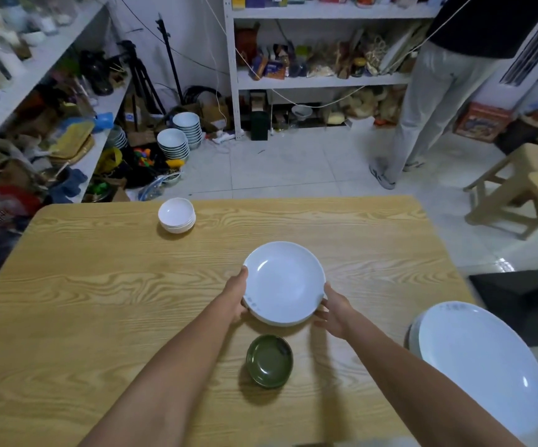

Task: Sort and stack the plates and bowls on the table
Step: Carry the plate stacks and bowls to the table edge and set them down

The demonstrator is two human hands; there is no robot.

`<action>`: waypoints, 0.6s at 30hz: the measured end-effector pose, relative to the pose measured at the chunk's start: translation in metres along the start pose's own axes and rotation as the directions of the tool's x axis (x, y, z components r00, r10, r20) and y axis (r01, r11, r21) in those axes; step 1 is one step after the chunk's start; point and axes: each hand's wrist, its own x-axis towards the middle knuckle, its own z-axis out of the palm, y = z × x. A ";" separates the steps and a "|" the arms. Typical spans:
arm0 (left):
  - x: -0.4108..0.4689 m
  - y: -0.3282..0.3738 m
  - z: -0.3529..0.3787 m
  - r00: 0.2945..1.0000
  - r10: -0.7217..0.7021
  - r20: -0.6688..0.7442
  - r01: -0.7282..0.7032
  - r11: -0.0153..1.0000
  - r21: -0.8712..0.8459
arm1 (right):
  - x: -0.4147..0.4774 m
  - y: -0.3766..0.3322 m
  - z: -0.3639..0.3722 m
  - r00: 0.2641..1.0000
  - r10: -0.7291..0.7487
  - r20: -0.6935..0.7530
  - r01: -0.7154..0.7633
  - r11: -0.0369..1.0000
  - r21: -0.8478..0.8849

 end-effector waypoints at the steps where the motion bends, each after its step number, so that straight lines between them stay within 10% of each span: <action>1: 0.000 -0.002 0.003 1.000 -0.008 0.007 0.008 1.000 0.016 | 0.000 0.000 -0.005 1.000 -0.006 -0.014 0.006 1.000 0.001; 18: -0.022 -0.038 0.052 0.994 -0.043 0.102 0.007 0.944 0.330 | -0.023 0.032 -0.083 0.990 -0.042 -0.133 0.055 0.994 0.094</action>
